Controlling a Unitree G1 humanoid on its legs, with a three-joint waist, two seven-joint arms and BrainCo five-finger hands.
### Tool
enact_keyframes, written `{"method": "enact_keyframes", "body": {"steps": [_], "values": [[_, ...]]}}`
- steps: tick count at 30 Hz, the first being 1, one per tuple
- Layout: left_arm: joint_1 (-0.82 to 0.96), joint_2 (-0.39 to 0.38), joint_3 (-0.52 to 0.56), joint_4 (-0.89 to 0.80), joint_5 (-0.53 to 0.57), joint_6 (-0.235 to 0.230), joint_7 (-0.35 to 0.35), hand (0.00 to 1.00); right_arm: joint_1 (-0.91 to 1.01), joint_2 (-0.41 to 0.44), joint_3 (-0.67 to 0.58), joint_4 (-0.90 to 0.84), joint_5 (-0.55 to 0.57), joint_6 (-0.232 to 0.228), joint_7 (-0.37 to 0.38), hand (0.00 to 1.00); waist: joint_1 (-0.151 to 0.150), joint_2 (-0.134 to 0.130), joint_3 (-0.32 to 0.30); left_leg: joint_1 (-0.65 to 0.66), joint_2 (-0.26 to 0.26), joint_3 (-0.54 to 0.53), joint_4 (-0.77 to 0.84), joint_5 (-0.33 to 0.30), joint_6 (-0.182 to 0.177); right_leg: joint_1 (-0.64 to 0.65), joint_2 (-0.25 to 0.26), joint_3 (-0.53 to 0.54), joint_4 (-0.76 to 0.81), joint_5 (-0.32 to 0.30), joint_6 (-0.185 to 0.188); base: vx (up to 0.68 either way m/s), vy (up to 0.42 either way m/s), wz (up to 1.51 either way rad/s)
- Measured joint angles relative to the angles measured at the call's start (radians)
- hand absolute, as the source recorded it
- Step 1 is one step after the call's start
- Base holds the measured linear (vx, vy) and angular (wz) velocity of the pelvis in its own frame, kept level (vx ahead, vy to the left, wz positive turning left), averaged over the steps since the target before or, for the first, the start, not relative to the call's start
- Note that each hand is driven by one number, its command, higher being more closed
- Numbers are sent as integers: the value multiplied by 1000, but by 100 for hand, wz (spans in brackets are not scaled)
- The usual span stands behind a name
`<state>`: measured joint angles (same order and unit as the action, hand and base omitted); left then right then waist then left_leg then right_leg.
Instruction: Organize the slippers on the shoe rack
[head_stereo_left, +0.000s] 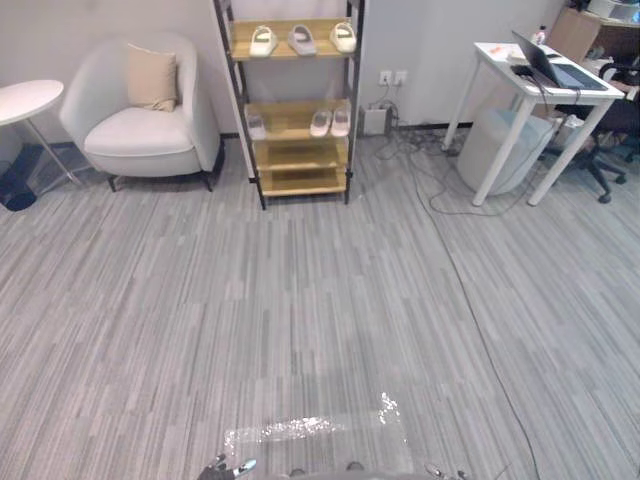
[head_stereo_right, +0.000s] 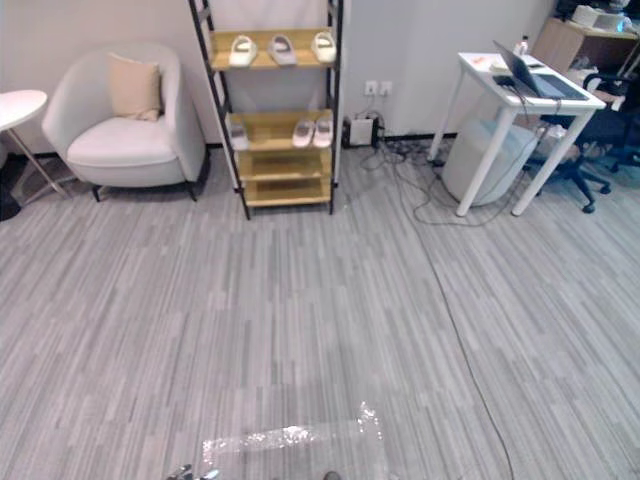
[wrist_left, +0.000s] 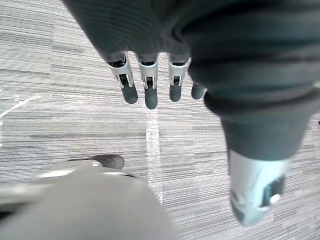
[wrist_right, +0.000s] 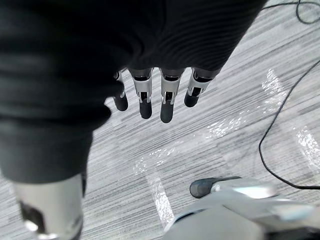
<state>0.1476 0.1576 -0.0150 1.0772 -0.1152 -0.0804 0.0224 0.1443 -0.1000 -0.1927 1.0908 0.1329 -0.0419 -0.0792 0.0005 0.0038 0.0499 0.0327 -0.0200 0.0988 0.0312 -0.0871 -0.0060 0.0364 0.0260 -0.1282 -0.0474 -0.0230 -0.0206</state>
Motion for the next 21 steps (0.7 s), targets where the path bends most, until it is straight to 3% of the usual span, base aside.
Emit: {"method": "enact_keyframes", "body": {"steps": [21], "values": [[-39,-3,18,35,28,-2,0,0,-104,51,3,21,-36,-10,-1,0,7,-9,42,64,-10,-28,-66,19,7,60,-4,-29,-46,4,15,3,6,3]]}}
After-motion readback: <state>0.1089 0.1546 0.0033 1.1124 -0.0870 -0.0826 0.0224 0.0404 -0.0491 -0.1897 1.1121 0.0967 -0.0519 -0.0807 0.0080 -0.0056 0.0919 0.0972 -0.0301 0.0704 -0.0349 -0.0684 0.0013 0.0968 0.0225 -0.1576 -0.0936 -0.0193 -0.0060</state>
